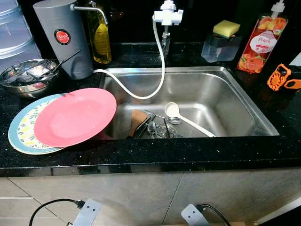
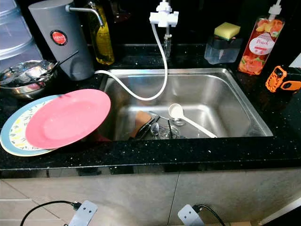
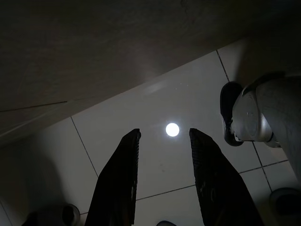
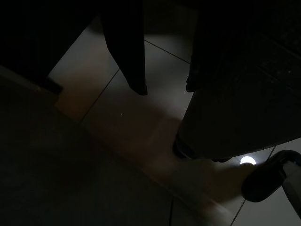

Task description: Kitchen organization

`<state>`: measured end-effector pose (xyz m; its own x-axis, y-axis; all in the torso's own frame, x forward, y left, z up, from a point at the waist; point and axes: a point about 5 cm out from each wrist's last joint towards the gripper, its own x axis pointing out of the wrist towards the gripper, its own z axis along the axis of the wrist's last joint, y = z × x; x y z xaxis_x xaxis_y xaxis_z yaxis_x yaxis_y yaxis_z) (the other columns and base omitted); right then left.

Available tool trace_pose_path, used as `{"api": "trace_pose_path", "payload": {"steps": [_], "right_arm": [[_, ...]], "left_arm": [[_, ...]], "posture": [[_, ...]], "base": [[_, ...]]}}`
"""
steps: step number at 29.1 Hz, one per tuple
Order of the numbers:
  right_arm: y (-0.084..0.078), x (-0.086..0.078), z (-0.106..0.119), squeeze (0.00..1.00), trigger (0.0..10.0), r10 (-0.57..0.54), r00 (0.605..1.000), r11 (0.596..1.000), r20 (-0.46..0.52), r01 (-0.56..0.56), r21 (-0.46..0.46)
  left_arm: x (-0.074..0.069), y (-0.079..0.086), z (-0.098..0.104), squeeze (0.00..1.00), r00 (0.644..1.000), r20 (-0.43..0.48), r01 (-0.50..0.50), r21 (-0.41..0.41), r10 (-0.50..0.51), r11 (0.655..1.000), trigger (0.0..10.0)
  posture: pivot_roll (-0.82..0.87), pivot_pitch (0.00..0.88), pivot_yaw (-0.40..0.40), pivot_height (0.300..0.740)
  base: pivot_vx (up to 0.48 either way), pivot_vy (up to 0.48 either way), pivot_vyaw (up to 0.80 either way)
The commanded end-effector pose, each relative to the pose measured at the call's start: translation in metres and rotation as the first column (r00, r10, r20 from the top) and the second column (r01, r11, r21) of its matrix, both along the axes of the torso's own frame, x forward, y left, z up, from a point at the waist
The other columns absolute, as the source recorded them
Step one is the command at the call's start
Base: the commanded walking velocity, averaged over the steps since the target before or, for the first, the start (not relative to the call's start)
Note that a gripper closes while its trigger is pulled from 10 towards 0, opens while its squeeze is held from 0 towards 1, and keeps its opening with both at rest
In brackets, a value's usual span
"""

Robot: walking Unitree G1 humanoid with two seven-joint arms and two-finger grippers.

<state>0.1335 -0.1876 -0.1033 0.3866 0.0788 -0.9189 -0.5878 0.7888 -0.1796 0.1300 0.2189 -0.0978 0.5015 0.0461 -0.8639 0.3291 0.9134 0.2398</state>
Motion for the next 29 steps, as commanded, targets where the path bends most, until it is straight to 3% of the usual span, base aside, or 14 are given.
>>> {"api": "trace_pose_path", "payload": {"steps": [1, 29], "right_arm": [[0.0017, -0.0067, -0.0026, 0.00, 10.0, -0.003, 1.000, 1.000, -0.025, 0.003, 0.000], [0.0030, -0.0079, -0.0031, 0.00, 10.0, -0.002, 1.000, 1.000, -0.027, 0.002, 0.004]], "left_arm": [[-0.0022, 0.0077, 0.0011, 0.00, 1.000, -0.002, 0.003, 0.014, -0.003, 1.000, 10.0], [0.0005, 0.0043, 0.0011, 0.00, 1.000, 0.002, 0.006, 0.012, -0.006, 1.000, 10.0]], "posture": [[0.14, 0.000, -0.007, 0.740], [0.14, 0.000, -0.004, 0.740]], "base": [[0.000, 0.000, 0.00], [0.000, 0.000, 0.00]]}}
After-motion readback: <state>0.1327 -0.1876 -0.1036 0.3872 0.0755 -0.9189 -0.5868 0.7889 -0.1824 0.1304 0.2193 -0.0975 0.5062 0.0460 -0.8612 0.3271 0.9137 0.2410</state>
